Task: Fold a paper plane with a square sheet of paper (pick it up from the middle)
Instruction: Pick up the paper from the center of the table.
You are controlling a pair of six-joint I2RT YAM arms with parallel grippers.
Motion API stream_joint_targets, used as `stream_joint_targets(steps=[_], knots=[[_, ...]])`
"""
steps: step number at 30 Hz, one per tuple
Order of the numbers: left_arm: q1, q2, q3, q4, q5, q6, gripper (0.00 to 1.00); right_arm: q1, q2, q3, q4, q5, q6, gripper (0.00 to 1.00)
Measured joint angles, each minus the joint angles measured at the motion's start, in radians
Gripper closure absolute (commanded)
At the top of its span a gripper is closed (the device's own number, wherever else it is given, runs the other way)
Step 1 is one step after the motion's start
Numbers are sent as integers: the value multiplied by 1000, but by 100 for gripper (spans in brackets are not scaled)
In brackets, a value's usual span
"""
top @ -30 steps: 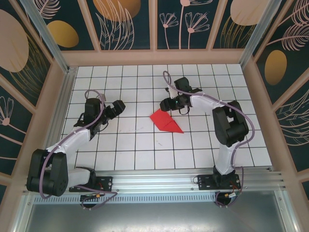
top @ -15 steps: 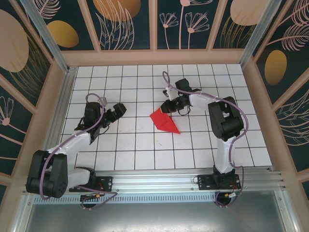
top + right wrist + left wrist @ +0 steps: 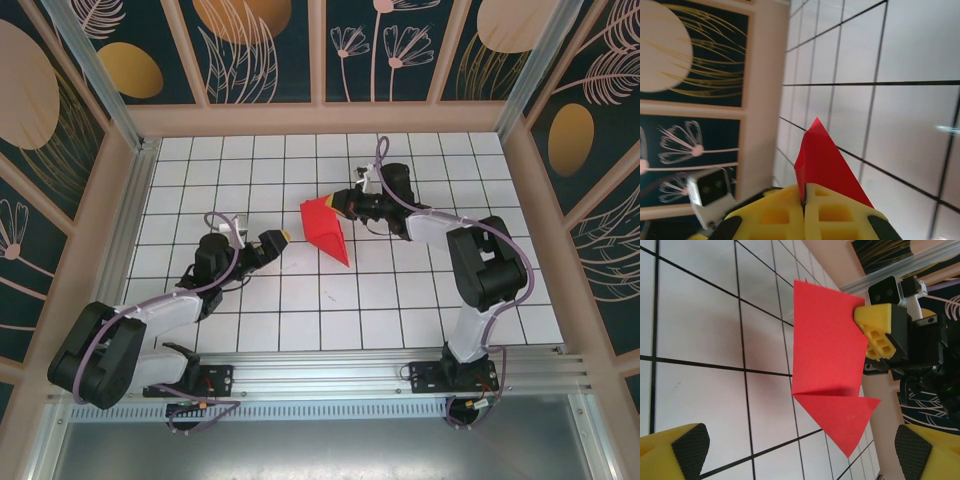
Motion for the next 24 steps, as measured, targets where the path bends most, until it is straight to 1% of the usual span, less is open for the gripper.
stream_joint_targets(steps=[3,7,12,14,17,24], knots=[[-34,27,-2,80,-1,-25,5,9,-2,-35,132,2,173,92],[-71,60,-2,182,-5,-54,6,28,-2,-80,257,13,361,92],[-85,105,-2,270,0,-94,13,55,-2,-99,386,21,548,92],[-85,129,-2,303,6,-113,19,63,0,-100,435,24,610,92],[-85,151,-2,353,13,-138,30,71,14,-100,494,24,683,92],[-92,153,-2,457,27,-164,64,85,56,-100,577,24,790,92]])
